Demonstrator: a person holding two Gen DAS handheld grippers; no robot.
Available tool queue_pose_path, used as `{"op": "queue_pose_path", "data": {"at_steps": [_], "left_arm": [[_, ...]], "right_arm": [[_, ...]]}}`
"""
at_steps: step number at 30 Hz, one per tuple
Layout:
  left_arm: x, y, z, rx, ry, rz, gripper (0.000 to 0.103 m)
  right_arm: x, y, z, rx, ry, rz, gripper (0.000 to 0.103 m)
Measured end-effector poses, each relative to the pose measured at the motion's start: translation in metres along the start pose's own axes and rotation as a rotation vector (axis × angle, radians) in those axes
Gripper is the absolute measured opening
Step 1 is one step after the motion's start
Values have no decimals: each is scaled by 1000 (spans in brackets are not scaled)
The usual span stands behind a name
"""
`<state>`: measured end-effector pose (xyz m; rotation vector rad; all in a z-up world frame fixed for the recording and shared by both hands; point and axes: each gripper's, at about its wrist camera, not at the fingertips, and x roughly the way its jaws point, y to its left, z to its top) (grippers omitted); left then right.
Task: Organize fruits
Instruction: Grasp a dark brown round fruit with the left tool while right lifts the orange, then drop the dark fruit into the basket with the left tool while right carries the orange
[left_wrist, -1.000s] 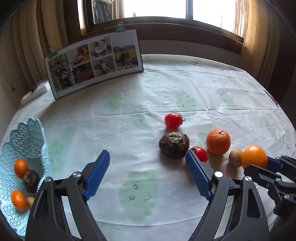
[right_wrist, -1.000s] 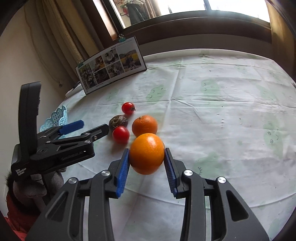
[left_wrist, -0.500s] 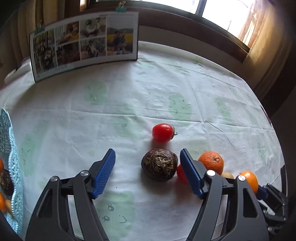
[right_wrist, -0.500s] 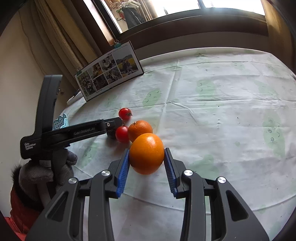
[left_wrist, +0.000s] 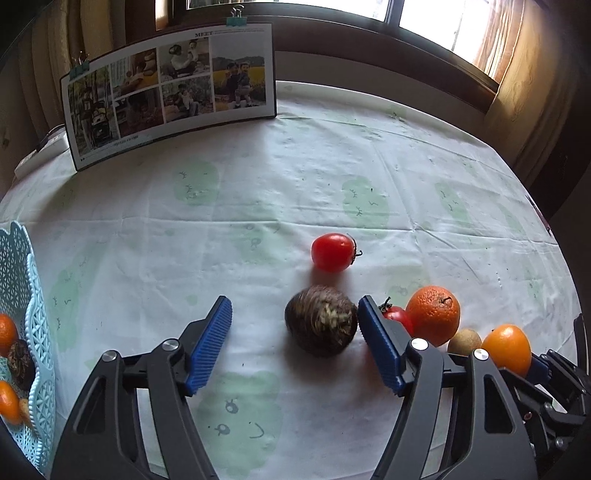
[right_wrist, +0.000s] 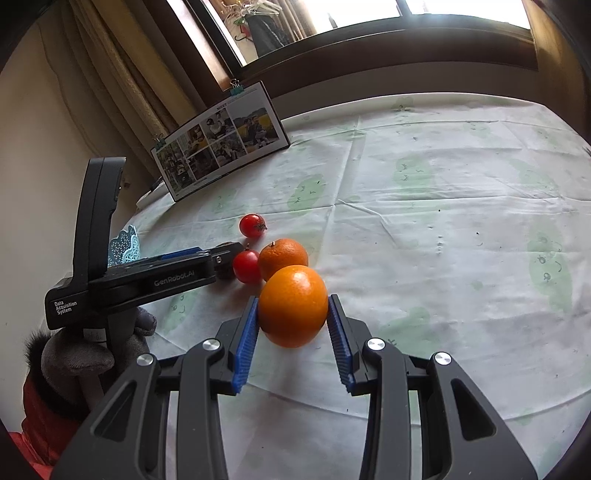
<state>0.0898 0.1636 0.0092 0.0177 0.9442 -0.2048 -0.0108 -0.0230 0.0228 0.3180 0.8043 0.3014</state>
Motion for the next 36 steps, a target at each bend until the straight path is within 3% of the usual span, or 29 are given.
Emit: {"op": "queue_pose_path", "data": {"at_steps": [3,10,19,23,36], "left_arm": [[0,-6,-1,9,9,-57,41],[-12,-6,-12,6,-11,-60,40],[-48,3,-16,10,-120,28,40],[-65,13,-19,6,-178,108,41],[-114,79,-30,-110,-288,247,41]], "right_arm": [[1,0,0,0,-1,1,37],[1,0,0,-1,-7,1,37],[-2,4,1,-12,-13,-14,37],[-4,8,3,-20,-19,-22,37],[-5,52,12,-103,-29,-3,37]]}}
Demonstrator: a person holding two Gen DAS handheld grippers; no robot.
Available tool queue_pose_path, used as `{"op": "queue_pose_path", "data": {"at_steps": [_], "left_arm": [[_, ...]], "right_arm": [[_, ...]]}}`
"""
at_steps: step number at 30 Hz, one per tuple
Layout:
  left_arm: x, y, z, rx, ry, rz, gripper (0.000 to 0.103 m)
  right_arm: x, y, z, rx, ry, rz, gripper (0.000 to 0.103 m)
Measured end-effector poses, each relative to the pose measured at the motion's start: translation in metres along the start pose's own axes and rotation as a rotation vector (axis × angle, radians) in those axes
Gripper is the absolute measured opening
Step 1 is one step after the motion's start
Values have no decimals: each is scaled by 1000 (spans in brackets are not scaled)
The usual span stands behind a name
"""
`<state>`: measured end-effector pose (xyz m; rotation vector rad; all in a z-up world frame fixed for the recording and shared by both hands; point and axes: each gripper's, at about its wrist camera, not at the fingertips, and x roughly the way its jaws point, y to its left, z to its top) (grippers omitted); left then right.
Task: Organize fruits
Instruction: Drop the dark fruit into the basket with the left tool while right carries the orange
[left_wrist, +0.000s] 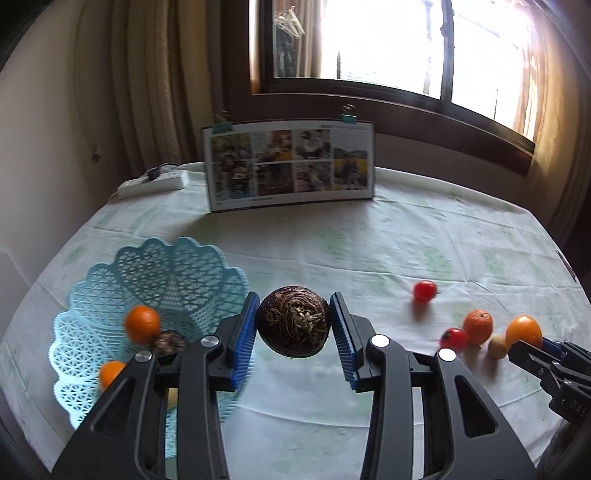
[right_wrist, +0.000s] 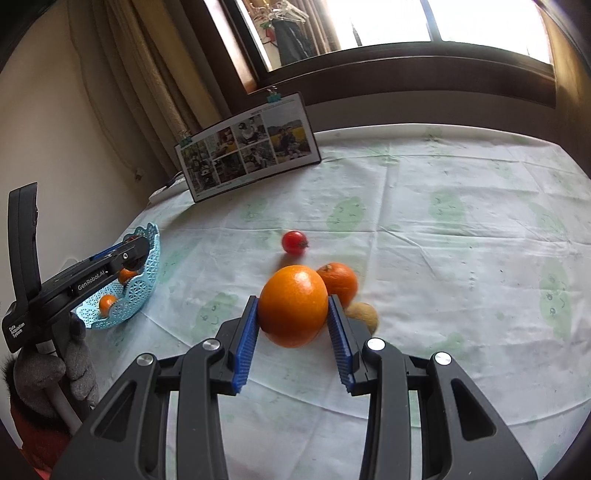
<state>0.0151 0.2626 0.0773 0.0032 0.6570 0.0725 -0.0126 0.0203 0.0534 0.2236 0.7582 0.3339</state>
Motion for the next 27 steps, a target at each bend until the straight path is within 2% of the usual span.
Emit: {"op": "queue_pose_path", "data": {"at_steps": [9,15,17,19,21,24,27], "left_arm": [[-3,61,-8,-104,-7,78,41],[-11,91,-10,-135,-35,120,42],[-13,99,-11,-143,-39,127,47],[-15,107,-13,-156,-46,141,59],[-16,114,-16,-166,-55,163,63],[-17,122,-21,-168,-60,205,74],[-21,130,-25,-170,-69,236,75]], "right_arm": [[11,41,5,-69,19,36,37],[22,70,6,-110,37,63,37],[25,79,6,-121,44,73,37],[29,90,7,-140,49,84,37],[31,100,7,-159,54,93,37],[37,115,8,-186,61,107,37],[42,133,11,-216,63,123,37]]}}
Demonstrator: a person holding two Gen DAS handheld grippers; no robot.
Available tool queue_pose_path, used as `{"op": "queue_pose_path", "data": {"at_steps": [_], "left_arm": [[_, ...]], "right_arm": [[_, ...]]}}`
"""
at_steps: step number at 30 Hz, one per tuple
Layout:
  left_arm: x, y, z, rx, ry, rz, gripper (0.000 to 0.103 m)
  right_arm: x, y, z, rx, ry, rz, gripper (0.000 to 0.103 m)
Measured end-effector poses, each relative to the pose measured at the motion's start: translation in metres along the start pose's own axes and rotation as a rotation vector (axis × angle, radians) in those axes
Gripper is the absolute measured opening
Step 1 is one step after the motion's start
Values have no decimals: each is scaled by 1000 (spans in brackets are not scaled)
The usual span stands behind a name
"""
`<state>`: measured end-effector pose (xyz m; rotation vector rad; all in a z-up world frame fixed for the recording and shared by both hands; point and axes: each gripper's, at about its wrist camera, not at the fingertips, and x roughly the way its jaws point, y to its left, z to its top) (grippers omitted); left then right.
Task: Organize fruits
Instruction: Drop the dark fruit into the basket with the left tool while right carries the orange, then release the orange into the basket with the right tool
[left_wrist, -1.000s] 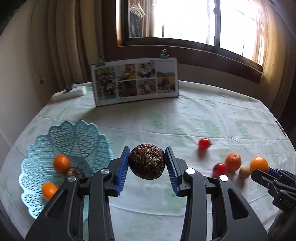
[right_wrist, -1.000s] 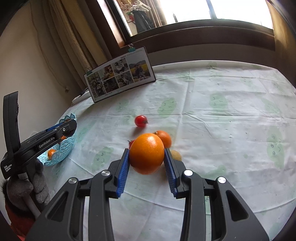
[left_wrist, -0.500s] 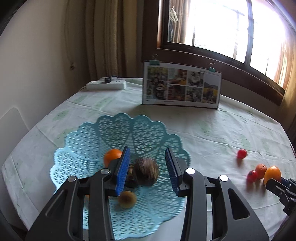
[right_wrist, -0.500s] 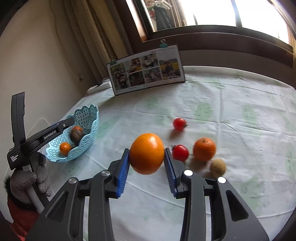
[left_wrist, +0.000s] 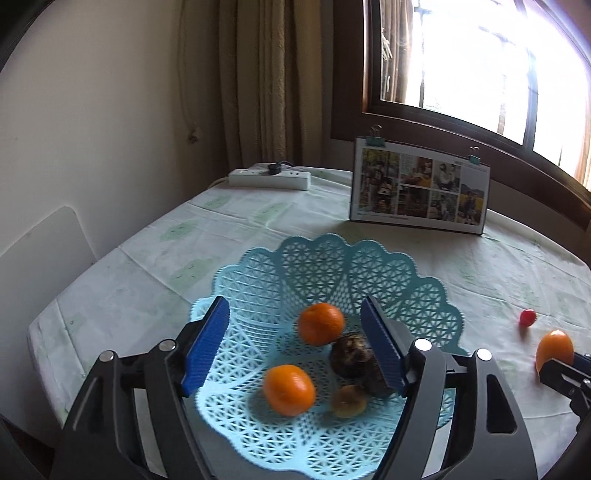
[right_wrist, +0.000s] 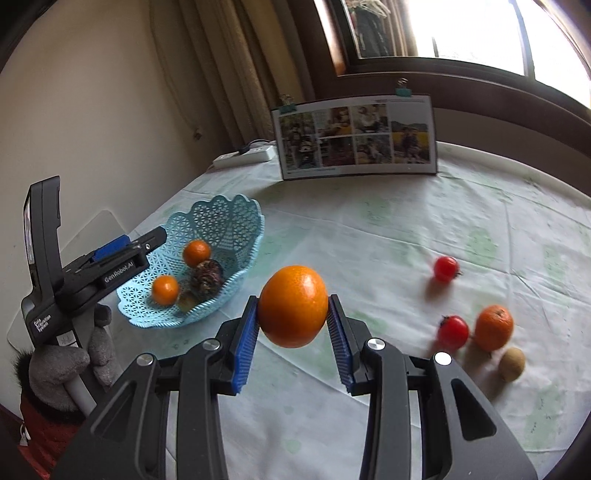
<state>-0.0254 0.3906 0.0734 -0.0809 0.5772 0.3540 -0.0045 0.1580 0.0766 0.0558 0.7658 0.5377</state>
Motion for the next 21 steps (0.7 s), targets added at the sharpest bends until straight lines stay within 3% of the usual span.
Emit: {"op": "queue_pose_path", "data": {"at_steps": [11,17,19,21], "left_arm": [[2,33,-6,-54,13,18,81],[2,40,-8,-68,21,16,89],[3,41,-8,-74,24,14,97],[3,41,-7,-79,24,14,97]], "right_arm": [[42,45,33,-67,-1,42,37],[60,55,44,-60,2,48,39],[60,54,44,-52,-5,47,40],[58,53,43,-49,-8,44,40]]}}
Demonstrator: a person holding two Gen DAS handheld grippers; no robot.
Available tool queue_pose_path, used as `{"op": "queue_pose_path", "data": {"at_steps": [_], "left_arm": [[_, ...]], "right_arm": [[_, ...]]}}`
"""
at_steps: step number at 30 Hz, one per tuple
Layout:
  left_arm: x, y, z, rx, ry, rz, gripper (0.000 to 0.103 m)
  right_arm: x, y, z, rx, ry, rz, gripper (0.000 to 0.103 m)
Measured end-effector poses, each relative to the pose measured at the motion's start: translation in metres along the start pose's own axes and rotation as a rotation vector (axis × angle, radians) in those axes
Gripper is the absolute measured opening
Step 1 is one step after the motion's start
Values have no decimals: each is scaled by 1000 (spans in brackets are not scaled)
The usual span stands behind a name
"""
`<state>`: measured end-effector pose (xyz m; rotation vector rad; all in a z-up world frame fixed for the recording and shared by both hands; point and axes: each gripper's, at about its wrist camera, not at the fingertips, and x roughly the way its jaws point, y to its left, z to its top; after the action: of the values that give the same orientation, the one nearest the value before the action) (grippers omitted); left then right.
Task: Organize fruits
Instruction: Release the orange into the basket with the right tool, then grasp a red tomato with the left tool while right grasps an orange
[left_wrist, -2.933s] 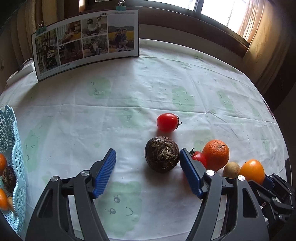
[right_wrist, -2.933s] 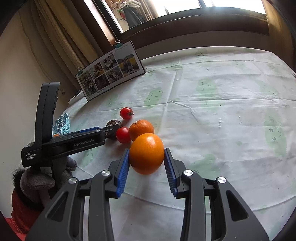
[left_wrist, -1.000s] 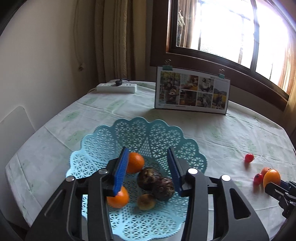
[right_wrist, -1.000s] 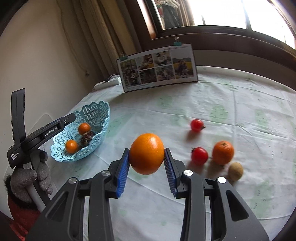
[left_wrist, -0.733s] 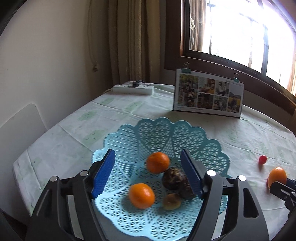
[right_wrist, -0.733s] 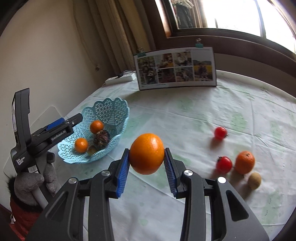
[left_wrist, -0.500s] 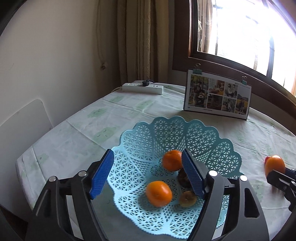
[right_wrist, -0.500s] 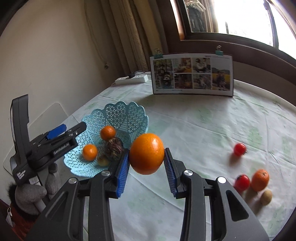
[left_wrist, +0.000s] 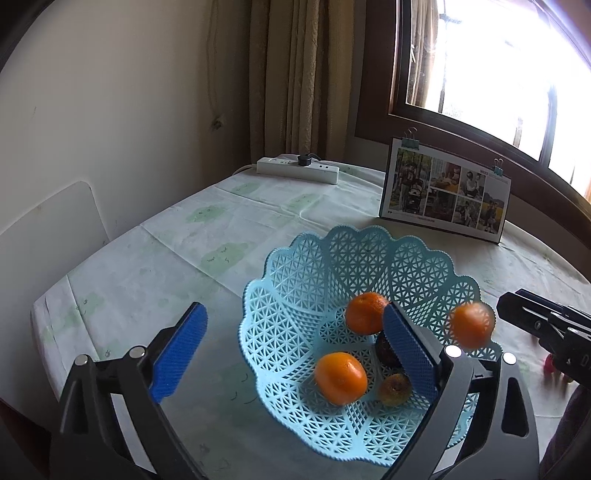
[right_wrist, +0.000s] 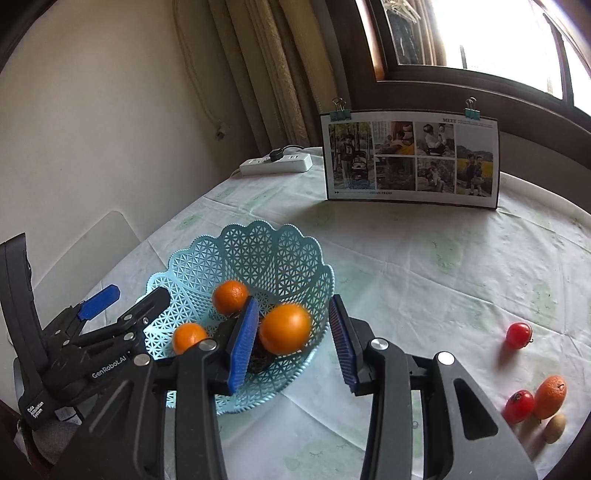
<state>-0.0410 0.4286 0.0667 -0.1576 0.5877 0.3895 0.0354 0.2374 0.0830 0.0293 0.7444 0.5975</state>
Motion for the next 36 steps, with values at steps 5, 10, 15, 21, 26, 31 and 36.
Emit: {"op": "queue_pose_path", "data": {"at_steps": [5,10,15,21,26,31,36], "left_arm": [[0,-5,1,2,-2,-6,97],[-4,-17,2,19,-7,-21,97],[-7,-33,4,46,-11,-38,97],[-12,-59,3,93,-16,-68,97],[-16,-81,2,132,-17,-97,98],[-20,-101,0,170,-20,-121,98],[-22,-123,-3,214,-19,-145,98]], "right_arm": [[-7,-10,-7,16,4,-8,40],[-16,-21,-19,33,14,-16,40],[-27,-41,-30,74,13,-42,41],[-47,-74,-38,124,-5,-101,41],[-66,-109,-48,172,-20,-170,41],[-82,-141,-56,213,-27,-236,41],[-95,-169,-66,245,-27,-283,41]]}}
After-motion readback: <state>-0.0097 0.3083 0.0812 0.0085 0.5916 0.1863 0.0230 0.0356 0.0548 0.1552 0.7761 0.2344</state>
